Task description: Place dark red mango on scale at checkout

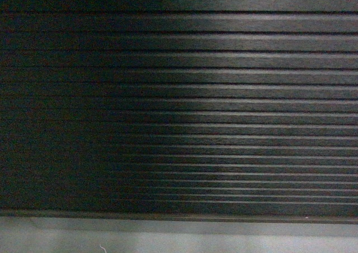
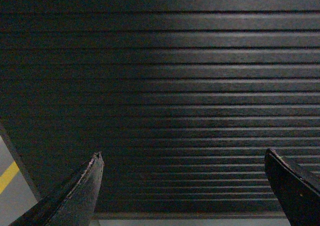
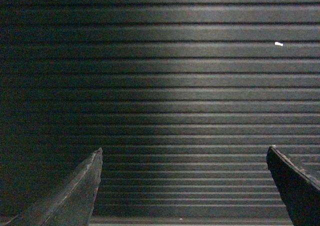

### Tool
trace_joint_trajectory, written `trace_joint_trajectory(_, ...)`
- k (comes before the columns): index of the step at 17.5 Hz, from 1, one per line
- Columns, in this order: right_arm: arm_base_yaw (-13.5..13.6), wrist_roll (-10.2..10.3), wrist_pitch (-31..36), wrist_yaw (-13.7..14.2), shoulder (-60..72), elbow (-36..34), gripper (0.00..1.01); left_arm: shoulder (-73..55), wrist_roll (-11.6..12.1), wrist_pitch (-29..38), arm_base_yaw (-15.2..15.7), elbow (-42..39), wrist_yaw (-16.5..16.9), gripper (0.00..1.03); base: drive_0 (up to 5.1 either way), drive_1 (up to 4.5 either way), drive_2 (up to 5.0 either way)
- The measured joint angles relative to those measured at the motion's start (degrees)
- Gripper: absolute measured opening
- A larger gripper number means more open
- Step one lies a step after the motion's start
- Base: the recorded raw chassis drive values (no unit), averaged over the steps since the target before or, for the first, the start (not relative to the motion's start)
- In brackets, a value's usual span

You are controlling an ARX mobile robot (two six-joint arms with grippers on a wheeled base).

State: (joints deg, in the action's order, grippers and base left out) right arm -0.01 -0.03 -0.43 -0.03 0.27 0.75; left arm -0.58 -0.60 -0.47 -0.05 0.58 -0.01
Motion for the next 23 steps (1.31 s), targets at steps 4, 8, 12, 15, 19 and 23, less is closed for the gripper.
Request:
trace_joint_trajectory(4, 0.0, 0.0, 0.1, 0.0, 0.0, 0.0, 0.98, 0.0, 0.0, 0.3, 0.0, 0.0, 0.0, 0.98, 0.0, 0.0, 0.0)
trace_joint_trajectory(8, 0.0, 0.0, 0.2, 0.1, 0.0, 0.0, 0.98, 0.0, 0.1, 0.3, 0.0, 0.0, 0.0, 0.98, 0.0, 0.0, 0.0)
trace_joint_trajectory(12, 0.0, -0.1, 0.2, 0.0, 0.0, 0.0, 0.98, 0.0, 0.0, 0.3, 0.0, 0.0, 0.0, 0.98, 0.0, 0.0, 0.0)
trace_joint_trajectory(15, 0.0, 0.0, 0.2, 0.0, 0.0, 0.0, 0.98, 0.0, 0.0, 0.3, 0.0, 0.0, 0.0, 0.98, 0.0, 0.0, 0.0)
trace_joint_trajectory(19, 0.0, 0.0, 0.2, 0.0, 0.0, 0.0, 0.98, 0.0, 0.0, 0.3, 0.0, 0.0, 0.0, 0.98, 0.0, 0.0, 0.0)
trace_joint_trajectory(23, 0.0, 0.0, 0.3, 0.0, 0.0, 0.0, 0.98, 0.0, 0.0, 0.3, 0.0, 0.0, 0.0, 0.98, 0.0, 0.0, 0.0)
